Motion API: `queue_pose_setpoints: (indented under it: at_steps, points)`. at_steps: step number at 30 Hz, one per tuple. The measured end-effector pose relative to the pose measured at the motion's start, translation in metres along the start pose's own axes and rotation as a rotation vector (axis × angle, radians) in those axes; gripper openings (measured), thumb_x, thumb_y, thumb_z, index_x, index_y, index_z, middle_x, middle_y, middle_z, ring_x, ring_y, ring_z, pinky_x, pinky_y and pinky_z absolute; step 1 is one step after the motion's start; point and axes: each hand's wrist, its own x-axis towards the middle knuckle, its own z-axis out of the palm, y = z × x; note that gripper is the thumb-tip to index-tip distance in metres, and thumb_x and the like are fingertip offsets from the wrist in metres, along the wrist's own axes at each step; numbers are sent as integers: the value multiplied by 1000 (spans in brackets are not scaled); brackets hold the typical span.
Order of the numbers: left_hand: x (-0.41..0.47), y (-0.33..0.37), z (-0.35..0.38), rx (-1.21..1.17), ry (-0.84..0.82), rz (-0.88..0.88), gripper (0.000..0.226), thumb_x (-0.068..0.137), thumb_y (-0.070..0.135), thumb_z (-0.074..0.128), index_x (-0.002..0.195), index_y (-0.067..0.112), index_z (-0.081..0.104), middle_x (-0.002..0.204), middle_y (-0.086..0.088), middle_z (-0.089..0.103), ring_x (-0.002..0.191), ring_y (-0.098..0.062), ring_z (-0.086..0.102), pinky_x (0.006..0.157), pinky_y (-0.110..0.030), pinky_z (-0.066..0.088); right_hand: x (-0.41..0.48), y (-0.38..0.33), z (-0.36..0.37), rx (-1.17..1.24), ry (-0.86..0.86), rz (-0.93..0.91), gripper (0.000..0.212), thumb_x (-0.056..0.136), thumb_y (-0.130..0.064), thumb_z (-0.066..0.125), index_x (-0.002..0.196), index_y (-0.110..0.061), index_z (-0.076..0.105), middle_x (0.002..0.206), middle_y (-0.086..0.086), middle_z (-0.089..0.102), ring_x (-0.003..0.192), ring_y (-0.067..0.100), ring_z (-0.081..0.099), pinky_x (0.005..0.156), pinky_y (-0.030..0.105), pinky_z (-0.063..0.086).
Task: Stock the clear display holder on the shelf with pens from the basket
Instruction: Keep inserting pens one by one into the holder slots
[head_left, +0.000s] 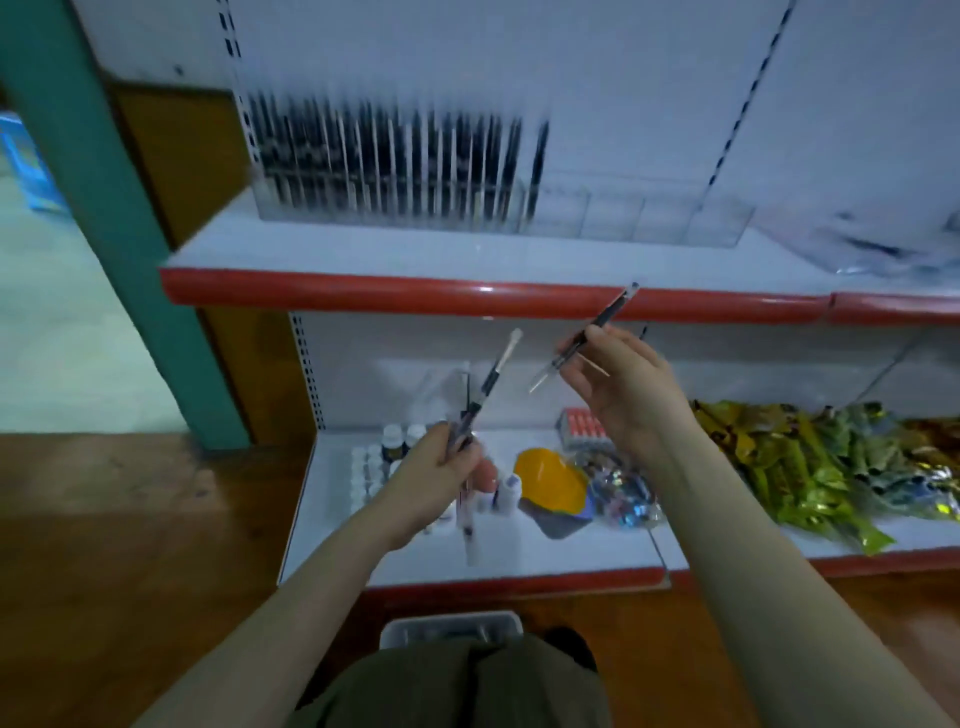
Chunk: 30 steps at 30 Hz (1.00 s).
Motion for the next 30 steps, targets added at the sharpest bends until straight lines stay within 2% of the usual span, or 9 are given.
queue_pose_setpoints:
  at_steps: [4,7,11,14,16,18,21,26,30]
  points:
    - [-3,53,-8,-267,42,91,12,99,17,40,91,10,45,86,-8,68,69,-7,68,59,-16,50,-1,-27,24,-47,-96,-7,6,91,-5,53,87,-4,58,69,6,69,64,14,67,59,21,55]
    - [-4,99,-9,-379,-32,207,11,99,17,39,98,9,46,82,-10,68,69,-16,69,65,-23,55,-4,-37,42,-107,-149,-27,9,91,-5,54,84,-1,59,68,7,65,60,12,64,56,19,53]
    - [-5,131,-13,-146,-39,358,8,98,14,43,94,11,49,70,-4,58,57,-11,57,56,-20,47,-6,-50,59,-240,-203,-112,20,93,-10,52,80,1,62,63,7,67,58,15,64,57,22,54]
    - [-1,143,-21,-183,-20,368,11,98,13,42,87,11,46,67,-3,49,50,-7,47,56,-21,46,3,-55,60,-597,-60,-387,18,94,-15,53,93,0,63,70,6,66,62,13,64,64,28,57]
    - [4,152,-28,-254,-38,333,13,98,14,41,85,11,44,67,-3,47,50,-9,45,58,-24,47,14,-57,55,-868,-3,-664,18,92,-10,56,109,-7,60,82,2,63,72,12,64,70,23,54]
    - [10,161,-33,-306,-58,317,15,98,14,41,84,12,44,66,-3,47,50,-10,43,57,-24,48,26,-57,52,-1055,-98,-893,30,88,-6,61,117,-7,60,96,2,57,79,10,60,70,9,48]
    - [20,173,-35,-338,-90,312,15,99,14,40,86,13,47,65,-2,46,50,-11,41,57,-25,47,49,-57,52,-1199,-190,-1139,27,85,-18,61,107,-4,67,100,12,57,79,16,60,71,18,52]
    - [41,180,-38,-355,-59,299,12,99,17,40,91,13,49,66,-3,48,52,-12,42,54,-23,46,82,-72,57,-1378,-197,-1334,24,84,-23,59,89,-3,70,87,11,64,76,16,59,65,24,50]
    - [70,178,-51,-358,70,299,12,99,17,40,93,13,51,70,-4,55,50,-10,46,56,-24,46,110,-85,59,-1435,-165,-1260,16,81,-16,64,89,-5,72,79,9,70,69,25,66,61,34,55]
